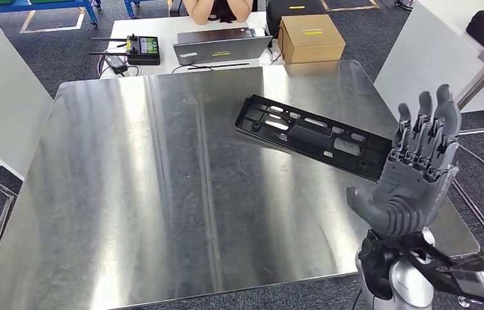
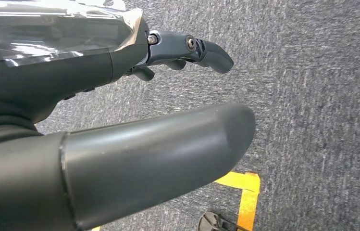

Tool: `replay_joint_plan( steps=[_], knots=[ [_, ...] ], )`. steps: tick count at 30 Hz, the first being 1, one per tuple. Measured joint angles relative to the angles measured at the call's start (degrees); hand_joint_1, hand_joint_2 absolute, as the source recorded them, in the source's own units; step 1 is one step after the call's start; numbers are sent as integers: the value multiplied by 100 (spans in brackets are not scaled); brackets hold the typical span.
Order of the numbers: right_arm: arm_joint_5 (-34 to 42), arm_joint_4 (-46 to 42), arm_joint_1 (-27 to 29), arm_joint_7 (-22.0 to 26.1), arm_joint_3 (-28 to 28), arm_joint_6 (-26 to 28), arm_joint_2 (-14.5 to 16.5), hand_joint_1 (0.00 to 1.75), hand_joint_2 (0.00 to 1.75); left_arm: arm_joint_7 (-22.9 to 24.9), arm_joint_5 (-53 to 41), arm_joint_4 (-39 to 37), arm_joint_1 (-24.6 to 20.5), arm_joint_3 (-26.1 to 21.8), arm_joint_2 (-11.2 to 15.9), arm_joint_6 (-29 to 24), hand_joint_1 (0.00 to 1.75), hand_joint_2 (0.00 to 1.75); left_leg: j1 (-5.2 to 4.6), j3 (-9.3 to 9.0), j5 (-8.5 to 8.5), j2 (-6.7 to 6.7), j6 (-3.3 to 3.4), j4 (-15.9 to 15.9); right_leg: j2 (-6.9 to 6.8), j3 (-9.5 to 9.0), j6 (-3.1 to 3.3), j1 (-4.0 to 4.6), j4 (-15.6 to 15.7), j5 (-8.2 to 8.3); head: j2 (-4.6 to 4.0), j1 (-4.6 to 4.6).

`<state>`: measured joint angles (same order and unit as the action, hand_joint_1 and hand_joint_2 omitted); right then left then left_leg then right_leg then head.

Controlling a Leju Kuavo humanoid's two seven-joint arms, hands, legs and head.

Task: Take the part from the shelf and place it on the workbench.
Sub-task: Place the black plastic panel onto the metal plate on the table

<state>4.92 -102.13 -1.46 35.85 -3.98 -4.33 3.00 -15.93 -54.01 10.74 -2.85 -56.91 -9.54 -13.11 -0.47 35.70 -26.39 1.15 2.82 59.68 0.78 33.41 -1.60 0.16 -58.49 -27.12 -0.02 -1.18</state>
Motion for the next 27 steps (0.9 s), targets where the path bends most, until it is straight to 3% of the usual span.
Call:
replay_joint_plan(
  steps=[15, 18, 20, 22, 23, 24, 26, 27],
  knots=[
    [266, -154, 67, -38, -308, -377, -103, 0, 175, -140, 42, 1, -1, -73, 81, 75, 0, 0, -35, -7, -17, 1, 21, 9, 0, -9, -6, -31, 5, 2, 0, 0],
    [300, -156, 77, -51, -319, -402, -119, 0, 175, -143, 37, 0, -1, -75, 97, 82, 0, 0, -48, -18, -3, -1, 57, -9, 3, -16, -32, -41, 10, 9, 0, 0],
    [385, -167, 132, -71, -328, -432, -156, 0, 175, -146, 8, -1, -3, -77, 116, 84, 0, 0, -17, -56, 70, -38, 134, -96, -3, 207, -42, -64, -581, -331, 1, -15],
    [450, -175, 216, -83, -331, -450, -190, 0, 175, -163, -30, -1, -3, -77, 127, 96, 0, 0, 26, -67, 135, -83, 167, -163, -14, 513, -62, -103, -1419, -758, 0, -30],
    [454, -175, 248, -84, -331, -451, -197, 0, 175, -179, -39, -1, -3, -77, 127, 105, 0, 0, 36, -52, 147, -90, 149, -162, -17, 521, -109, -123, -1519, -784, 0, -30],
    [455, -177, 271, -84, -330, -452, -201, 0, 175, -199, -47, -1, -3, -77, 127, 116, 0, 0, 53, -38, 162, -95, 125, -161, -24, 406, -177, -145, -1375, -719, 0, -31],
    [455, -183, 294, -84, -328, -442, -210, 0, 175, -235, -54, 0, -4, -76, 128, 128, 0, 0, 87, -15, 196, -97, 61, -153, -53, -99, -320, -198, -552, -477, 0, -32],
    [454, -189, 303, -84, -327, -435, -215, 0, 175, -249, -57, 0, -5, -75, 132, 131, 0, 0, 94, -4, 214, -94, 21, -149, -58, -328, -349, -203, -194, -356, 0, -32]
  ],
)
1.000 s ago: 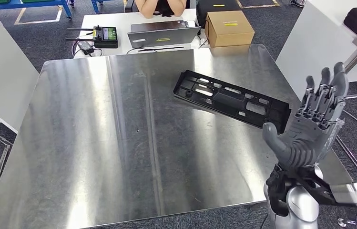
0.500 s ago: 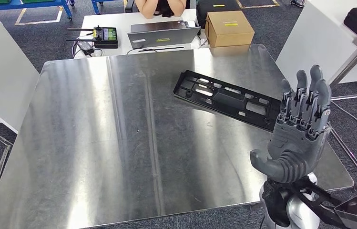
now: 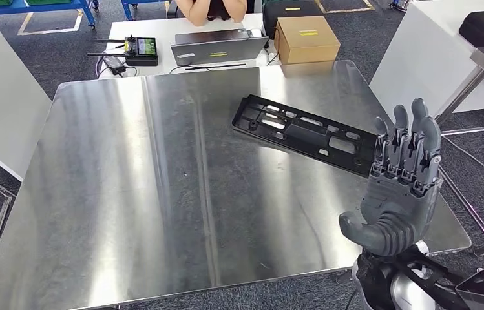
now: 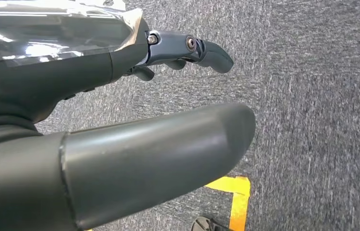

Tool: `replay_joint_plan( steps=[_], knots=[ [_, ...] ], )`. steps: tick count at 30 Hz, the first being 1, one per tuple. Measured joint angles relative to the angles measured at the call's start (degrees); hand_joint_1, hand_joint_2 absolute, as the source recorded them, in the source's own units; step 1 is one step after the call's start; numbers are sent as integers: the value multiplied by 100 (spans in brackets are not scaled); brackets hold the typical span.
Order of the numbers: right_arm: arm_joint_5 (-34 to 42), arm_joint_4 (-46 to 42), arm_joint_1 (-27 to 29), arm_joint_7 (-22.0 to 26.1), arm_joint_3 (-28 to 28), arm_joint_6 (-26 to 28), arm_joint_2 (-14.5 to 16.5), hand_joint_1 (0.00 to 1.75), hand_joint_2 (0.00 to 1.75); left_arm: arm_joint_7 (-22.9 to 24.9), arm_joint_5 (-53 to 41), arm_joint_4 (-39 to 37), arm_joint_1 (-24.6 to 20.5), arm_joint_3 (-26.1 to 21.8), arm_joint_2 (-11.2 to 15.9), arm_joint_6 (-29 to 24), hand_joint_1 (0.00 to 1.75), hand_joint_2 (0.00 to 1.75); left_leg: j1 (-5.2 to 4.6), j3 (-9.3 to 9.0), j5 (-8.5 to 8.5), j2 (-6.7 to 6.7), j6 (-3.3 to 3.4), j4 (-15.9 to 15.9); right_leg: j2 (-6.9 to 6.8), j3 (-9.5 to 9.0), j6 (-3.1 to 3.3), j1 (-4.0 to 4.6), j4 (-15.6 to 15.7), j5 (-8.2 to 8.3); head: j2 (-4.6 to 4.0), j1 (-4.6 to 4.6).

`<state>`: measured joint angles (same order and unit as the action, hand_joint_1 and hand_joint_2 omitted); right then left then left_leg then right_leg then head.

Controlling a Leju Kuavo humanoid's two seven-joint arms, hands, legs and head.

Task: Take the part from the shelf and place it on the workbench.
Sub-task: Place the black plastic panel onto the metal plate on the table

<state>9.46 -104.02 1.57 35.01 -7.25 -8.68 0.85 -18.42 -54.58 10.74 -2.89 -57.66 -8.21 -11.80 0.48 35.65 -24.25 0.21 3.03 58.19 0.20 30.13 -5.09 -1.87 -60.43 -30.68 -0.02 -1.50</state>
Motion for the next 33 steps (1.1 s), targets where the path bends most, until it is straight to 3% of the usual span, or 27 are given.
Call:
replay_joint_plan(
  steps=[2, 5, 6, 8, 10, 11, 12, 13, 15, 17, 20, 21, 22, 24, 25, 26, 27, 28, 30, 32, 33],
  knots=[
    [-1, -14, 26, 8, 5, 17, -7, 0, 175, -16, -8, 1, 0, 1, 13, 4, 0, 0, -6, 8, 39, 9, -87, 14, 9, -169, 57, 11, 327, 96, 0, 1],
    [-8, -40, 79, 12, 20, 61, -10, 0, 175, -19, -37, 0, 8, 3, 23, 9, 0, 0, 19, 49, 52, 17, -212, 30, 27, -78, 261, 18, 322, 167, 1, 6],
    [-10, -51, 98, 12, 25, 77, -8, 0, 175, -15, -50, -1, 11, 4, 24, 10, 0, 0, 33, 99, -82, 13, -241, 133, 20, -47, 331, 10, 330, 211, 1, 8],
    [-13, -69, 143, 11, 40, 95, -4, 0, 175, 0, -70, -1, 10, 5, 28, 11, 0, 0, 50, 280, -591, 3, -286, 669, 6, 36, 433, 17, 332, 308, 0, 14],
    [-13, -74, 207, 11, 64, 105, -2, 0, 175, 13, -84, -1, 4, 6, 33, 18, 0, 0, 52, 453, -1029, -1, -315, 1375, -7, 148, 465, 50, 325, 395, 0, 17],
    [-13, -74, 236, 11, 79, 113, -2, 0, 175, 16, -90, -1, 2, 7, 34, 25, 0, 0, 52, 445, -1090, -2, -315, 1554, -11, 200, 468, 67, 322, 437, 0, 18],
    [-15, -74, 262, 12, 96, 122, -2, 0, 175, 16, -95, -1, 2, 7, 34, 32, 0, 0, 52, 324, -1040, -2, -300, 1510, -13, 248, 465, 82, 321, 478, 0, 18],
    [-17, -77, 285, 13, 117, 129, -2, 0, 175, 16, -99, -1, 0, 7, 35, 40, 0, 0, 49, 94, -923, -1, -272, 1251, -13, 291, 457, 96, 321, 516, 0, 18],
    [-30, -112, 331, 20, 161, 147, -1, 0, 175, 14, -116, 0, -16, 7, 45, 56, 0, 0, 26, -525, -720, 3, -188, 404, -11, 353, 425, 123, 319, 587, 0, 17],
    [-63, -169, 372, 33, 194, 172, 3, 0, 175, 3, -150, 1, -32, 11, 56, 82, 0, 0, -19, -847, -656, 4, -129, -90, -22, 376, 367, 135, 325, 653, 0, 11],
    [-111, -235, 445, 56, 244, 210, 10, 0, 175, -9, -187, 0, -32, 17, 68, 107, 0, 0, -59, -782, -547, -18, -47, -193, -32, 411, 239, 128, 330, 733, 0, 11],
    [-116, -257, 472, 63, 269, 215, 10, 0, 175, -12, -192, 0, -33, 18, 71, 110, 0, 0, -51, -733, -480, -31, -9, -229, -29, 465, 226, 132, 265, 661, 0, 6],
    [-118, -278, 494, 67, 293, 217, 11, 0, 175, -15, -195, 0, -33, 18, 73, 111, 0, 0, -39, -671, -405, -50, 26, -265, -27, 546, 242, 136, 99, 494, 0, -2],
    [-122, -297, 524, 73, 326, 220, 10, 0, 175, -20, -199, 1, -33, 18, 78, 114, 0, 0, -36, -529, -278, -74, 64, -282, -24, 758, 315, 129, -555, -25, 1, -18],
    [-125, -299, 542, 73, 334, 223, 10, 0, 175, -21, -205, 1, -32, 18, 81, 114, 0, 0, -40, -447, -215, -88, 68, -278, -23, 833, 320, 124, -932, -225, 1, -22],
    [-133, -300, 564, 73, 342, 227, 9, 0, 175, -21, -215, 1, -32, 18, 81, 113, 0, 0, -43, -365, -154, -97, 65, -274, -23, 848, 290, 119, -1209, -311, 1, -22],
    [-147, -302, 589, 73, 349, 230, 10, 0, 175, -21, -227, 1, -32, 18, 81, 113, 0, 0, -44, -293, -96, -103, 59, -266, -23, 780, 231, 116, -1313, -280, 1, -22],
    [-166, -305, 611, 73, 358, 233, 11, 0, 175, -21, -240, 1, -33, 18, 80, 111, 0, 0, -42, -224, -40, -107, 46, -254, -24, 616, 160, 111, -1213, -165, 0, -21],
    [-207, -326, 641, 73, 378, 234, 18, 0, 175, -21, -258, 1, -33, 19, 78, 108, 0, 0, -45, -101, 51, -105, 5, -199, -24, 19, 76, 102, -474, 30, 0, -21],
    [-231, -367, 662, 73, 395, 234, 27, 0, 175, -24, -276, 1, -33, 21, 78, 105, 0, 0, -66, -8, 131, -101, -52, -130, -21, -514, 125, 123, 332, -27, 1, -17],
    [-240, -383, 680, 73, 405, 235, 32, 0, 175, -27, -285, 1, -32, 23, 78, 105, 0, 0, -76, 15, 171, -100, -78, -112, -19, -622, 168, 139, 527, -85, 1, -15]
  ],
)
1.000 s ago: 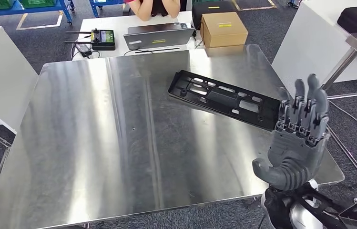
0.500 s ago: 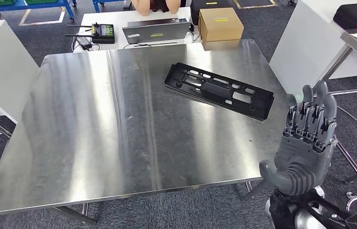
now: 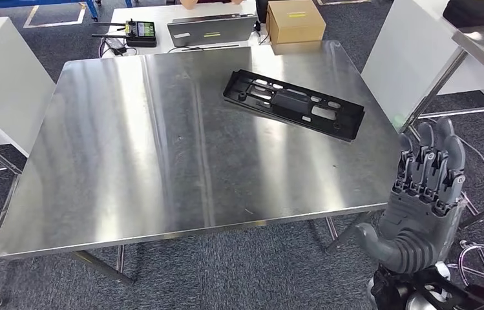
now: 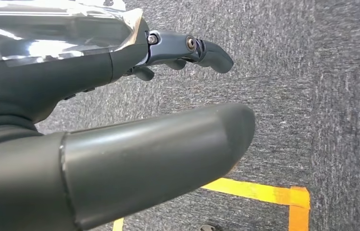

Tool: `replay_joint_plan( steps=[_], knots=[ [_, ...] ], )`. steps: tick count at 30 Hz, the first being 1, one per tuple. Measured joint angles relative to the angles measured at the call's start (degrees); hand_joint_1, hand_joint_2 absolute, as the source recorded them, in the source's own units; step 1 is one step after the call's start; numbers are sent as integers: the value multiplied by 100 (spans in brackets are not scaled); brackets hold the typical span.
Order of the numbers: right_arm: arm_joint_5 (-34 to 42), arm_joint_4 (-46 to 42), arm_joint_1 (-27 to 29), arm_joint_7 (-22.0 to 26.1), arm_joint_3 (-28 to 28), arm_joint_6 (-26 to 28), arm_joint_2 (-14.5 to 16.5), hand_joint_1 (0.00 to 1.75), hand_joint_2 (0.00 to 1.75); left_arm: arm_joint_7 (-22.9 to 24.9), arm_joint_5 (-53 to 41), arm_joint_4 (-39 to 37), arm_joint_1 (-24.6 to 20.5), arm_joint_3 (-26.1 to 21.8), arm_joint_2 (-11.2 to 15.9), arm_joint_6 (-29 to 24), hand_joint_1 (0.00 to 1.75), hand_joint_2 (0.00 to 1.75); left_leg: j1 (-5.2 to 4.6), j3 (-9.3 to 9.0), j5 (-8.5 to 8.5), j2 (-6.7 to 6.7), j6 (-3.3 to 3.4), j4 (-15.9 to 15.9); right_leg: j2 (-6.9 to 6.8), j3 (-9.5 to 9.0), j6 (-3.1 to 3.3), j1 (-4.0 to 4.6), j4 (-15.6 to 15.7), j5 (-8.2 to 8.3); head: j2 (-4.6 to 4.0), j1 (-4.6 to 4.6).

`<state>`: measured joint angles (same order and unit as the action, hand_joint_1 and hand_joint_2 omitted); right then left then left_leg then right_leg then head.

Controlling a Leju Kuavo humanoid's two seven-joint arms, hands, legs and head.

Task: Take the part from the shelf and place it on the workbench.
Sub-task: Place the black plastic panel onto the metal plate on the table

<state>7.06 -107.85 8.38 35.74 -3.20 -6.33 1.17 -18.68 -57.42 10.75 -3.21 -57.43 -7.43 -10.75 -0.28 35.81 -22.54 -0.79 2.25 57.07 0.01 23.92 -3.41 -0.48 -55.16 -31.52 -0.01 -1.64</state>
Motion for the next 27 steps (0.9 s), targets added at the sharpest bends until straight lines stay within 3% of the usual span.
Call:
replay_joint_plan(
  steps=[2, 3, 4, 6, 7, 8, 9, 10, 12, 14, 15, 18, 20, 22, 23, 24, 25, 27],
  knots=[
    [-23, -14, 44, 0, 21, 6, 9, 0, 175, -5, -10, 0, 11, 5, 7, 0, 0, 0, 8, 33, 45, 10, -57, 20, -6, 40, 95, -22, 50, 13, -1, -1],
    [-32, -16, 58, -1, 28, 9, 17, 0, 175, -7, -10, 0, 19, 9, 9, 0, 0, 0, 20, 67, -43, 21, -88, 78, -12, 81, 157, -43, 44, 55, -1, 1],
    [-37, -19, 68, -1, 31, 11, 27, 0, 175, -8, -10, 0, 25, 12, 10, 0, 0, 0, 33, 126, -237, 31, -122, 230, -21, 135, 227, -68, 45, 108, -1, 3],
    [-42, -25, 77, -2, 33, 12, 45, 0, 175, -10, -10, 0, 28, 16, 7, 0, 0, 0, 60, 299, -824, 46, -184, 854, -34, 262, 319, -71, 42, 221, -1, 11],
    [-44, -27, 83, -2, 33, 12, 50, 0, 175, -10, -10, 0, 27, 17, 7, 0, 0, 0, 72, 378, -1052, 51, -209, 1235, -40, 326, 333, -65, 38, 276, -1, 12],
    [-48, -27, 90, -2, 34, 12, 52, 0, 175, -10, -10, 0, 27, 18, 8, 1, 0, 0, 84, 413, -1147, 57, -226, 1535, -43, 386, 327, -59, 31, 331, -1, 12],
    [-54, -27, 100, -7, 34, 12, 53, 0, 175, -11, -13, 0, 27, 19, 9, 1, 0, 0, 95, 370, -1100, 62, -235, 1671, -45, 447, 314, -56, 17, 382, -1, 13],
    [-64, -27, 110, -21, 34, 12, 54, 0, 175, -11, -17, 1, 26, 21, 9, 3, 0, 0, 108, 225, -953, 65, -238, 1594, -45, 507, 293, -58, -6, 425, -1, 14],
    [-92, -27, 135, -63, 36, 20, 61, 0, 175, -12, -31, 2, 18, 24, 14, 8, 0, 0, 129, -326, -690, 72, -223, 902, -43, 625, 243, -60, -75, 484, -1, 15],
    [-114, -25, 161, -108, 38, 51, 77, 0, 175, -17, -52, 2, 8, 28, 23, 12, 0, 0, 120, -785, -690, 100, -190, 200, -49, 710, 175, -40, -140, 528, -1, 10],
    [-110, -21, 179, -135, 40, 72, 90, 0, 175, -22, -63, 2, 5, 30, 26, 12, 0, 0, 103, -864, -739, 113, -172, 40, -55, 744, 129, -32, -156, 560, -1, 8],
    [-55, 9, 276, -246, 66, 145, 132, 0, 175, -37, -78, 2, 11, 32, 30, 7, 0, 0, 76, -757, -655, 99, -34, -47, -60, 845, 7, -32, -214, 591, -1, 8],
    [-45, 62, 348, -347, 111, 236, 167, 0, 175, -44, -76, 3, 16, 32, 33, 1, 0, 0, 80, -612, -526, 65, 87, -83, -45, 1016, 45, -29, -576, 252, -1, 0],
    [-52, 171, 417, -520, 177, 379, 224, 0, 175, -56, -55, 4, 20, 30, 40, -10, 0, 0, 55, -438, -395, 42, 136, -80, -31, 1241, 107, -30, -1302, -238, -1, -5],
    [-69, 249, 453, -624, 220, 470, 259, 0, 175, -64, -35, 4, 25, 29, 41, -19, 0, 0, 42, -353, -325, 34, 141, -78, -28, 1295, 93, -29, -1626, -363, -1, -4],
    [-107, 359, 486, -724, 273, 572, 299, 0, 175, -77, -9, 4, 31, 27, 38, -32, 0, 0, 31, -269, -254, 27, 141, -74, -27, 1277, 49, -27, -1807, -364, -1, -4],
    [-163, 490, 516, -804, 336, 677, 340, 0, 175, -91, 15, 4, 36, 25, 34, -45, 0, 0, 25, -190, -184, 24, 136, -69, -26, 1162, -12, -26, -1785, -251, -1, -4],
    [-276, 770, 557, -880, 479, 824, 420, 0, 175, -119, 39, 4, 46, 20, 20, -70, 0, 0, 15, -46, -45, 27, 113, -60, -25, 643, -83, -20, -1167, 34, 0, -4]
  ],
)
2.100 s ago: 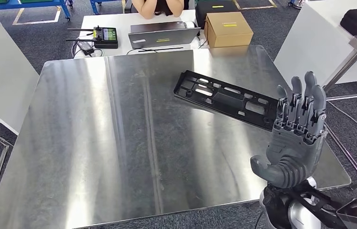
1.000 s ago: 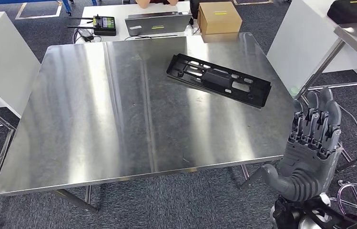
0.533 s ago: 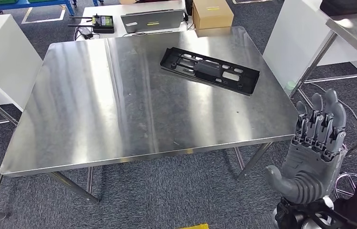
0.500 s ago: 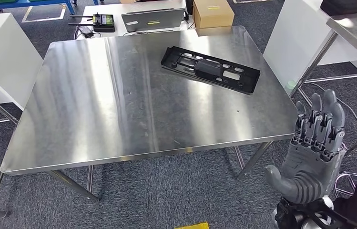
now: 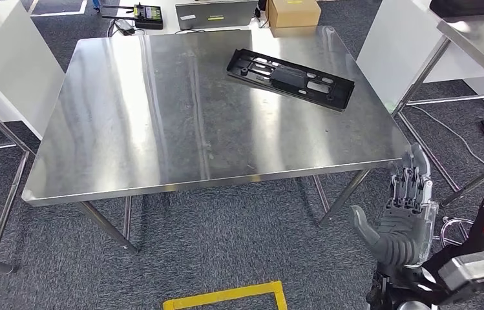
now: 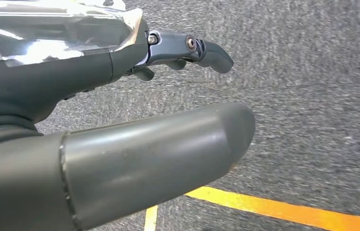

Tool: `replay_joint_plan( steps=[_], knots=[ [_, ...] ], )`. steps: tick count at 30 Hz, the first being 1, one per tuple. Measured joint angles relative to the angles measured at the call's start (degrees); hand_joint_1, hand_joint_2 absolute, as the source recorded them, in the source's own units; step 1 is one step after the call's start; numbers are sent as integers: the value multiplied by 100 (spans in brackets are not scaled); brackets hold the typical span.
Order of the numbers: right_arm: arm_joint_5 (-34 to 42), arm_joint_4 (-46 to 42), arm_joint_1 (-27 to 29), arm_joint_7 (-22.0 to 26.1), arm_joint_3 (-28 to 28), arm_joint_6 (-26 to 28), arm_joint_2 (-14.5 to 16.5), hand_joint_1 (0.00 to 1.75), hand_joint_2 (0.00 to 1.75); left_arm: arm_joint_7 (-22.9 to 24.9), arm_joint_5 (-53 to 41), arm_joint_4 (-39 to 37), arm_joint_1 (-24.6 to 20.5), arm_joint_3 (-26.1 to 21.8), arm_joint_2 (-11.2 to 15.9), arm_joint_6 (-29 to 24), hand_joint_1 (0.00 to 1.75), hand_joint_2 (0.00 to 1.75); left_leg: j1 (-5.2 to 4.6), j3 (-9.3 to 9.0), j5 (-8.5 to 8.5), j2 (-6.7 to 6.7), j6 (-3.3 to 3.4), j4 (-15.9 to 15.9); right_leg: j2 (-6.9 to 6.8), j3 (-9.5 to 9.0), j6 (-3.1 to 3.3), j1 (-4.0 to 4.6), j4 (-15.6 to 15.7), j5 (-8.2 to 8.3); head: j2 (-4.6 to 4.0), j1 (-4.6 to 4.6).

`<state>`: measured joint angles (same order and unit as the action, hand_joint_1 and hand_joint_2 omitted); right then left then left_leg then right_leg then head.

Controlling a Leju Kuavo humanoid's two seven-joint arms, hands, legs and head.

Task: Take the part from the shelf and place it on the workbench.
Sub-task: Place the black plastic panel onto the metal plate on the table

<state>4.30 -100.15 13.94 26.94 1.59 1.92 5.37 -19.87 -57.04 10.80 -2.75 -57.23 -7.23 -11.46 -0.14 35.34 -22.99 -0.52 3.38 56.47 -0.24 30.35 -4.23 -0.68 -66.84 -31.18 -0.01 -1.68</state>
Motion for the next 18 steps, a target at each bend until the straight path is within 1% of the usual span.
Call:
replay_joint_plan(
  steps=[1, 2, 3, 4, 5, 6, 7, 8, 9, 10, 11, 12, 13, 14, 15, 16, 17, 18],
  knots=[
    [-35, 114, 9, -10, 66, 34, 33, 0, 175, -10, 2, 0, 3, -2, -9, -11, 0, 0, -13, 55, 64, 4, -20, 7, 0, -339, 21, 17, 491, 45, -1, 0],
    [-43, 210, 10, -38, 123, 42, 65, 0, 175, -17, 3, 0, 7, -4, -17, -20, 0, 0, -25, 94, 128, 5, -44, 11, 1, -596, 66, 35, 918, 20, 0, 4],
    [-38, 305, 11, -107, 182, 49, 98, 0, 175, -23, 3, 0, 10, -6, -22, -28, 0, 0, -31, 116, 190, 2, -70, 9, 3, -755, 119, 57, 1209, -31, 0, 5],
    [-38, 413, 11, -206, 243, 72, 128, 0, 175, -27, 3, 0, 15, -7, -26, -33, 0, 0, -34, 129, 249, -1, -101, -1, 4, -802, 165, 81, 1341, -59, -1, 6],
    [-57, 550, 2, -317, 316, 118, 161, 0, 175, -31, 3, 0, 24, -9, -22, -38, 0, 0, -26, 145, 300, -1, -133, -13, 4, -753, 210, 62, 1355, -33, -1, 5],
    [-127, 746, -18, -410, 414, 193, 193, 0, 175, -35, 3, 0, 34, -13, -21, -43, 0, 0, -12, 177, 268, 8, -167, 5, -3, -703, 261, 40, 1348, 23, -1, 5],
    [-240, 979, -50, -461, 525, 286, 221, 0, 175, -39, 3, -1, 50, -20, -21, -46, 0, 0, 3, 224, 119, 20, -202, 97, -12, -642, 329, 13, 1349, 90, -1, 8],
    [-368, 1239, -94, -480, 645, 373, 248, 0, 175, -43, 3, -1, 67, -28, -21, -50, 0, 0, 18, 293, -136, 35, -234, 295, -22, -569, 384, -18, 1354, 167, -1, 12],
    [-523, 1536, -157, -464, 777, 466, 265, 0, 175, -47, 0, -2, 80, -37, -23, -51, 0, 0, 34, 373, -463, 46, -266, 606, -30, -494, 420, -18, 1351, 238, -1, 18],
    [-743, 1911, -249, -413, 928, 592, 275, 0, 175, -50, -8, -2, 90, -46, -22, -56, 0, 0, 49, 450, -749, 52, -295, 990, -34, -416, 439, -16, 1348, 311, -2, 21],
    [-995, 2321, -361, -340, 1084, 751, 276, 0, 175, -52, -20, -2, 93, -53, -20, -61, 0, 0, 63, 505, -909, 58, -321, 1355, -40, -340, 427, -14, 1338, 380, -2, 22],
    [-1282, 2765, -483, -243, 1247, 945, 270, 0, 175, -54, -35, -2, 94, -61, -18, -69, 0, 0, 82, 509, -921, 61, -345, 1612, -49, -258, 407, -16, 1317, 445, -2, 24],
    [-1557, 3225, -600, -144, 1410, 1137, 258, 0, 175, -55, -48, -2, 93, -72, -17, -79, 0, 0, 106, 432, -804, 62, -366, 1696, -57, -171, 379, -23, 1281, 498, -2, 25],
    [-1746, 3600, -698, -60, 1541, 1280, 243, 0, 175, -55, -55, -2, 93, -80, -17, -87, 0, 0, 134, 250, -635, 63, -385, 1565, -65, -77, 347, -36, 1227, 536, -2, 25],
    [-1885, 3939, -787, 1, 1658, 1379, 226, 0, 175, -55, -58, -1, 91, -88, -17, -96, 0, 0, 166, -20, -517, 64, -408, 1255, -68, 23, 316, -50, 1158, 565, -2, 26],
    [-1982, 4257, -884, 4, 1764, 1432, 199, 0, 175, -55, -61, -1, 85, -93, -18, -101, 0, 0, 179, -319, -511, 75, -428, 843, -67, 122, 279, -51, 1081, 588, -2, 28],
    [-2052, 4568, -990, -52, 1858, 1443, 170, 0, 175, -53, -68, -1, 76, -95, -18, -103, 0, 0, 181, -552, -572, 89, -428, 487, -68, 204, 238, -43, 1019, 615, -2, 28],
    [-2113, 4885, -1097, -153, 1947, 1441, 135, 0, 175, -51, -84, -1, 68, -96, -17, -104, 0, 0, 168, -681, -655, 101, -411, 243, -68, 265, 191, -32, 976, 648, -2, 27]
  ],
)
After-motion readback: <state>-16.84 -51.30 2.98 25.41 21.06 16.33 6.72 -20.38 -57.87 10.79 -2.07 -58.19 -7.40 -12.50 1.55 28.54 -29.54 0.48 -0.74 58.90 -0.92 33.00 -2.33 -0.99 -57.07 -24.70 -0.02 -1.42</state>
